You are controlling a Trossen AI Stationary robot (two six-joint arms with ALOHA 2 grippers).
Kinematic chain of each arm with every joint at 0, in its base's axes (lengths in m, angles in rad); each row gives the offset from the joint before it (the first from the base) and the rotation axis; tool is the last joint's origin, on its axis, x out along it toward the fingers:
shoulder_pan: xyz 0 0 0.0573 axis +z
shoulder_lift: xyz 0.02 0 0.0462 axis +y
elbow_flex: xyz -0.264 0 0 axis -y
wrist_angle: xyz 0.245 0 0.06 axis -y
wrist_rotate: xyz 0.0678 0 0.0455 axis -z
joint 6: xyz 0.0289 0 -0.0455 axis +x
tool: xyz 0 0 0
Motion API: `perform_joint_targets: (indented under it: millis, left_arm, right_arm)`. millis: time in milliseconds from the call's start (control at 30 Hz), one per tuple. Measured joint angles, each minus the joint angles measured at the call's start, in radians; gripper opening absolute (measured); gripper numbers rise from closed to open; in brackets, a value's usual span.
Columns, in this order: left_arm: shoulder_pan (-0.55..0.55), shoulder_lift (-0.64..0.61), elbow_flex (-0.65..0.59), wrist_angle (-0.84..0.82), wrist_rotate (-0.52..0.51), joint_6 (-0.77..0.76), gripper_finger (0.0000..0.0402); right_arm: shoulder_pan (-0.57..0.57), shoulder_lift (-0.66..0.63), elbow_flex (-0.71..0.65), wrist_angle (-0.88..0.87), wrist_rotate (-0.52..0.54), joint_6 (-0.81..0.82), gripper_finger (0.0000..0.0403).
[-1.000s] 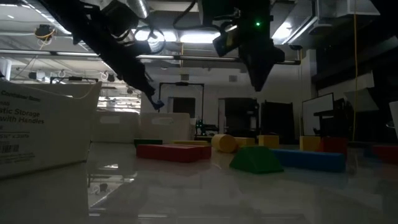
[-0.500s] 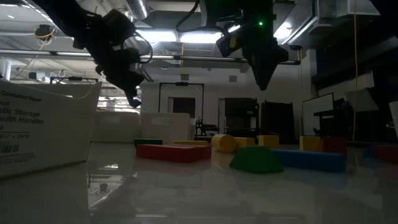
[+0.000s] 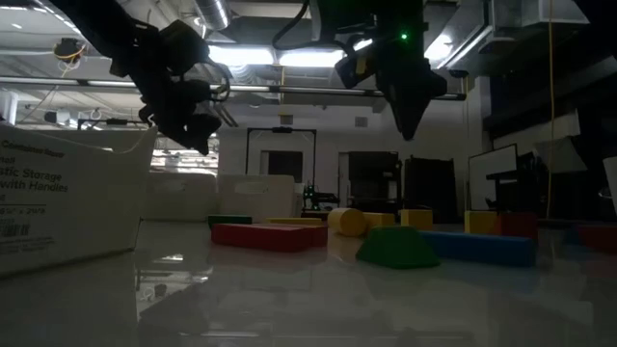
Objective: Sort blocks
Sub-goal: Put the yellow block into the bottom right white bin
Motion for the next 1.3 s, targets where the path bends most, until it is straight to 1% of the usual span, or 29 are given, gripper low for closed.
perform_joint_targets:
  millis: [133,267,400,500,600,667,733,833,933,1000,1067,1200,1300]
  left_arm:
    - [0.0,0.0,0.0,-0.01,0.0,-0.035,0.0234]
    - [0.0,0.0,0.0,-0.06,0.0,-0.079,0.0235]
    - [-0.001,0.0,0.0,-0.119,0.005,-0.113,0.0236]
    - [-0.002,0.0,0.0,-0.145,0.051,-0.119,0.0236]
    - [-0.005,0.0,0.0,-0.156,0.131,-0.103,0.0236]
    - [-0.02,0.0,0.0,-0.148,0.181,-0.099,0.0236]
    - [-0.044,0.0,0.0,-0.121,0.221,-0.082,0.0236]
    - [-0.093,0.0,0.0,-0.064,0.302,-0.049,0.0236]
    - [-0.156,0.0,0.0,0.007,0.397,-0.045,0.0237]
    - [-0.201,0.0,0.0,0.058,0.438,-0.044,0.0237]
    - [-0.247,0.0,0.0,0.095,0.456,-0.046,0.0237]
    - [-0.335,0.0,0.0,0.138,0.458,-0.066,0.0237]
    - [-0.397,0.0,0.0,0.139,0.457,-0.086,0.0237]
  right_arm:
    - [0.0,-0.014,0.0,0.0,-0.049,-0.043,0.0149]
    - [-0.004,-0.068,0.0,-0.001,-0.035,-0.053,0.0149]
    - [-0.014,-0.148,-0.001,-0.001,-0.023,-0.054,0.0149]
    - [-0.016,-0.238,-0.05,0.003,-0.022,-0.052,0.0149]
    - [-0.016,-0.362,-0.179,0.004,-0.022,0.017,0.0149]
    - [-0.014,-0.458,-0.295,0.023,-0.024,0.097,0.0149]
    - [-0.014,-0.554,-0.423,0.083,-0.054,0.173,0.0149]
    - [-0.014,-0.682,-0.601,0.22,-0.172,0.259,0.0149]
    - [-0.014,-0.775,-0.741,0.374,-0.3,0.311,0.0149]
    - [-0.013,-0.81,-0.819,0.472,-0.353,0.325,0.0149]
    - [-0.013,-0.823,-0.885,0.584,-0.375,0.325,0.0149]
    - [-0.013,-0.808,-0.998,0.798,-0.392,0.301,0.0149]
    - [-0.013,-0.777,-1.058,0.883,-0.415,0.287,0.0149]
